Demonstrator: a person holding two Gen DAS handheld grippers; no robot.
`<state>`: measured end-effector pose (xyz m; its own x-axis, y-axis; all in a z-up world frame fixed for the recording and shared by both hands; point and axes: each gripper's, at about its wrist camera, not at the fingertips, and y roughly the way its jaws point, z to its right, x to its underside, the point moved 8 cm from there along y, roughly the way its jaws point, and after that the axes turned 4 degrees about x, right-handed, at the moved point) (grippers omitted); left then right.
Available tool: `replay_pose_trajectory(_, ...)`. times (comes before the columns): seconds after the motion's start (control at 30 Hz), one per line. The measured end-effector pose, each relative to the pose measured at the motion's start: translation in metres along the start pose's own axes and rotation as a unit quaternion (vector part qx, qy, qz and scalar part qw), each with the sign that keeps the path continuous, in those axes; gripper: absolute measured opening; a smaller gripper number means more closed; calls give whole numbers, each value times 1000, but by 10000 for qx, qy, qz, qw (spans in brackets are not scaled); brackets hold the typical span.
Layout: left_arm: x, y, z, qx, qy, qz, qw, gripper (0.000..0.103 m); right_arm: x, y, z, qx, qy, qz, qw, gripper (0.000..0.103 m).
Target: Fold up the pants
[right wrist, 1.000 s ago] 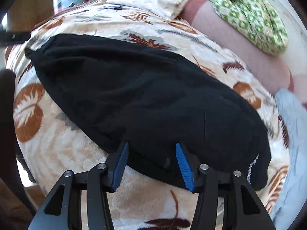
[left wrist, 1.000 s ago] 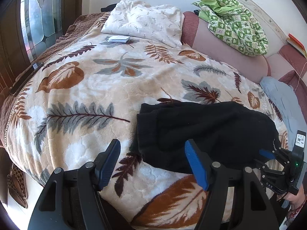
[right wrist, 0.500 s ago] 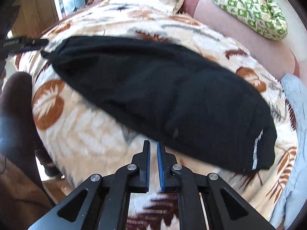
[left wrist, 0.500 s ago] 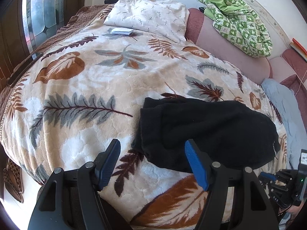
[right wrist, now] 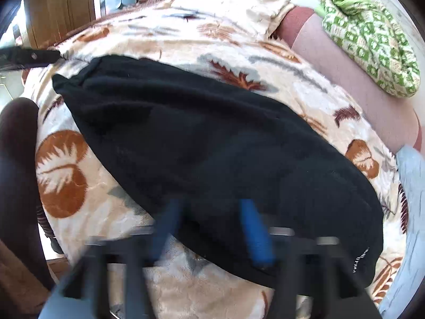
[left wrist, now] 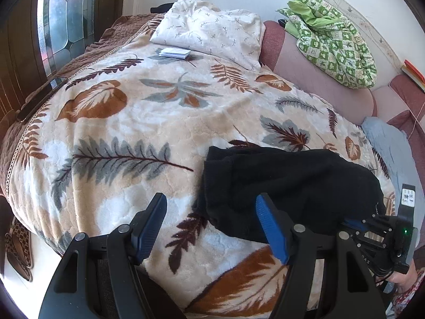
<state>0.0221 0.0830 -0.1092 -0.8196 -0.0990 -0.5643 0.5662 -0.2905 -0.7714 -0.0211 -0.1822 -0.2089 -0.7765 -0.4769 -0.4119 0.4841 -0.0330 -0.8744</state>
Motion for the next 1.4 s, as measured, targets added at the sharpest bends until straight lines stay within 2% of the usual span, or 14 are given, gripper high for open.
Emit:
replay_pose_trajectory(0.2, 2, 10, -11, 95, -260, -101, 9996, 69, 19, -11, -4, -106, 15, -71, 9999, 7)
replay_pose_trajectory(0.33, 8, 18, -8, 214, -361, -142, 9990, 69, 43, -13, -32, -833, -232, -604, 9944, 8)
replay_pose_trajectory(0.4, 10, 20, -7, 256, -404, -137, 9988, 69, 33, -21, -36, -1099, -170, -640, 9917, 8)
replay_pose_trajectory(0.47, 12, 22, -8, 346, -520, -122, 9980, 69, 4, -30, -31, -1235, 114, -384, 9915, 10)
replay_pose_trajectory(0.53, 15, 23, -9, 436, -607, -144, 9971, 69, -35, -38, -28, -1424, 390, -71, 9890, 23)
replay_pose_trajectory(0.6, 18, 23, -11, 457, -623, -141, 9969, 69, -76, -41, -34, -1672, 566, 194, 9841, 92)
replay_pose_trajectory(0.63, 19, 22, -12, 459, -621, -131, 9969, 69, -98, -43, -41, -1839, 594, 368, 9805, 96)
replay_pose_trajectory(0.83, 21, 18, -25, 534, -747, -91, 9957, 69, -183, -18, -112, -1892, -559, 387, 9796, 86)
replay_pose_trajectory(1.0, 21, 17, -40, 525, -943, -104, 9941, 69, -193, 22, -169, -1416, -1827, -11, 9729, 38)
replay_pose_trajectory(1.1, 21, 16, -46, 624, -1056, -85, 9924, 70, -188, 51, -182, -779, -2363, -229, 9683, 24)
replay_pose_trajectory(1.27, 20, 13, -45, 677, -1018, -24, 9925, 70, -227, 46, -163, -1180, -1461, -18, 9822, 27)
replay_pose_trajectory(1.33, 21, 15, -43, 700, -996, -34, 9926, 70, -235, 44, -158, -1628, -1140, -217, 9798, 52)
replay_pose_trajectory(1.37, 22, 16, -43, 717, -1004, -55, 9923, 70, -235, 45, -158, -1701, -1119, -294, 9786, 78)
replay_pose_trajectory(1.4, 22, 18, -42, 736, -1019, -71, 9920, 70, -233, 44, -157, -1720, -1166, -313, 9777, 86)
